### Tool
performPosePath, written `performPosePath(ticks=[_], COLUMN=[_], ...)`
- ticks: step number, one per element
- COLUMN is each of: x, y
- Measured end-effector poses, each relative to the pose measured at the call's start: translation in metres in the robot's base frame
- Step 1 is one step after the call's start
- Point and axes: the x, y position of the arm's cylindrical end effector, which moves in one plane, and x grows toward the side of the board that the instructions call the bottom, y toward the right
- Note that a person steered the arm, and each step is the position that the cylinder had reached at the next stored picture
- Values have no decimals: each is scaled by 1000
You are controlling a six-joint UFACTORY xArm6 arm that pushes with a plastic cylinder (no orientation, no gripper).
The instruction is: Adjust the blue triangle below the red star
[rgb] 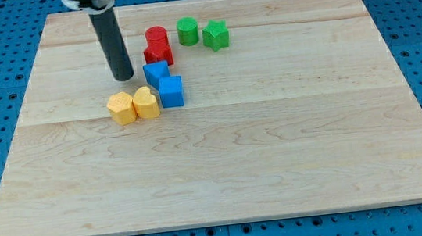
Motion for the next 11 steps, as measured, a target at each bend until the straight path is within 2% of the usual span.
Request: performPosePath(ticks=[9, 10, 11], x=[1, 2, 27], y=[42, 28, -6])
